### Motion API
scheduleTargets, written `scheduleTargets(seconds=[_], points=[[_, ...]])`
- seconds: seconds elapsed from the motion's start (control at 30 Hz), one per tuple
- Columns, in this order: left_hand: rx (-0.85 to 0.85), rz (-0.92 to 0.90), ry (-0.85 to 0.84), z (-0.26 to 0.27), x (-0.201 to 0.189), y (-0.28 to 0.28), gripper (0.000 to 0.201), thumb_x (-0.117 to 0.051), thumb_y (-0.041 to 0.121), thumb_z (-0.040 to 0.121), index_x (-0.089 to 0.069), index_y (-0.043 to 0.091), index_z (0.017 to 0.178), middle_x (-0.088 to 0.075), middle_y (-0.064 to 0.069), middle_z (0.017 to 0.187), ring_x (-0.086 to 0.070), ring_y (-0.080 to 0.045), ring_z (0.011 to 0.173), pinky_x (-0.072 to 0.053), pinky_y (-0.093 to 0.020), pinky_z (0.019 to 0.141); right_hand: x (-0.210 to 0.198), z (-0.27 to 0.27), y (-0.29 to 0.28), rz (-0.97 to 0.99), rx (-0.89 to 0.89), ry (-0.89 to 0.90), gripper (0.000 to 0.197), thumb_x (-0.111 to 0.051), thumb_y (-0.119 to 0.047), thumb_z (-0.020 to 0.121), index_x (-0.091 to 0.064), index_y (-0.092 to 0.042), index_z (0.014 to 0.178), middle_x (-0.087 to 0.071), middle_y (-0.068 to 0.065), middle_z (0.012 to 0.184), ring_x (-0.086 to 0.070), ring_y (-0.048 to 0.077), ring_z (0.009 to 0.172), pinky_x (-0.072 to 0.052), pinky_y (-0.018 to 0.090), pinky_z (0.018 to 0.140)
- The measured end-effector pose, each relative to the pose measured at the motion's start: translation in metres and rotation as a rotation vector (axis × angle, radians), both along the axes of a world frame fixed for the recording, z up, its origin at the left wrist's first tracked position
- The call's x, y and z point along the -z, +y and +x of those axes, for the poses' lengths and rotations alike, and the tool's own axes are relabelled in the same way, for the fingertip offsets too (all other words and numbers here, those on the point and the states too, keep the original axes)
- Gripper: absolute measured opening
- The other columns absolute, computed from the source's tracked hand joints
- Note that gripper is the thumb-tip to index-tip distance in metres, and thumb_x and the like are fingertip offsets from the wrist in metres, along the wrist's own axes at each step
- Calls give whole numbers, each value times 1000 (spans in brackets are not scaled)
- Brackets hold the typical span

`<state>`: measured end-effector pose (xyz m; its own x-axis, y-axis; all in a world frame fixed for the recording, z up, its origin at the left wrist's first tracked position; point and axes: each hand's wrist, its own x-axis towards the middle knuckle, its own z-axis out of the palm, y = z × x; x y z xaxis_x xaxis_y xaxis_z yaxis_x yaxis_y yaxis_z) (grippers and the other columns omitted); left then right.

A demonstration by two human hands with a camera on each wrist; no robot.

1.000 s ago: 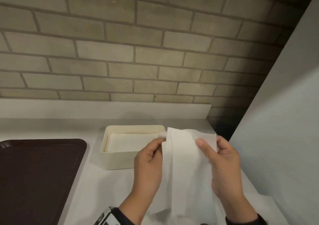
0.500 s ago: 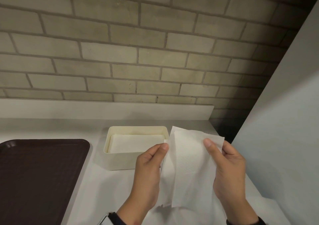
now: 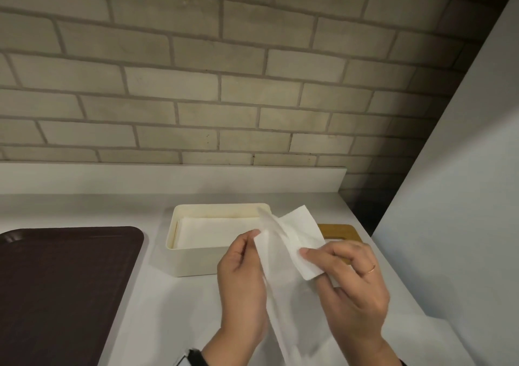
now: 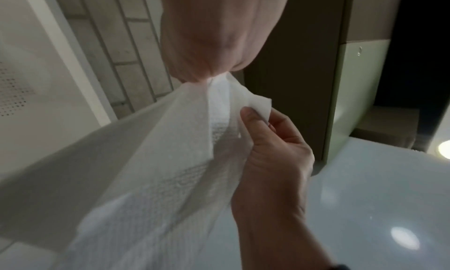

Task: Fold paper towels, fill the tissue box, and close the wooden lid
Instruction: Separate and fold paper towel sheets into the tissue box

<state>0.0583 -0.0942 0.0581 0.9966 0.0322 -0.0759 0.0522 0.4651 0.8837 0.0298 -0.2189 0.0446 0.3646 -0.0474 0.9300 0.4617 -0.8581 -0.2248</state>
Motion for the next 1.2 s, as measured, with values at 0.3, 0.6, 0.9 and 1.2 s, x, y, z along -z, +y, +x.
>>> scheduleTargets(seconds=[0.3, 0.6, 0.9, 1.2], points=[[2, -78, 93, 13, 12, 6, 27, -43, 3, 97, -66, 9, 85, -65, -10, 77, -59, -26, 73, -45, -34, 67, -4, -11, 4, 161, -193, 111, 22, -74, -11, 71, -63, -22, 87, -69, -6, 92, -64, 7, 99, -52, 23, 88], [-2, 243, -232, 17, 0, 17, 22, -41, 25, 100, -54, 22, 82, -57, 1, 74, -50, -13, 70, -40, -26, 68, -55, -14, -14, 822, -444, 583, 9, -74, -18, 60, -73, -19, 69, -72, 1, 75, -67, 11, 70, -52, 17, 62], [97, 308, -316, 9, -8, 15, 22, -36, 26, 100, -56, 34, 107, -66, 25, 86, -59, 7, 78, -43, -7, 71, -35, 9, 0, 975, -299, 564, 9, -73, -12, 75, -72, -12, 84, -73, -12, 91, -68, 7, 86, -56, 16, 68], [188, 209, -305, 5, -5, 14, 39, -48, 41, 86, -52, 47, 124, -61, 33, 117, -51, 19, 110, -39, -3, 89, -36, 15, -1, 1020, -192, 533, 4, -71, -15, 79, -71, -18, 78, -73, -4, 77, -68, 15, 76, -54, 27, 69]])
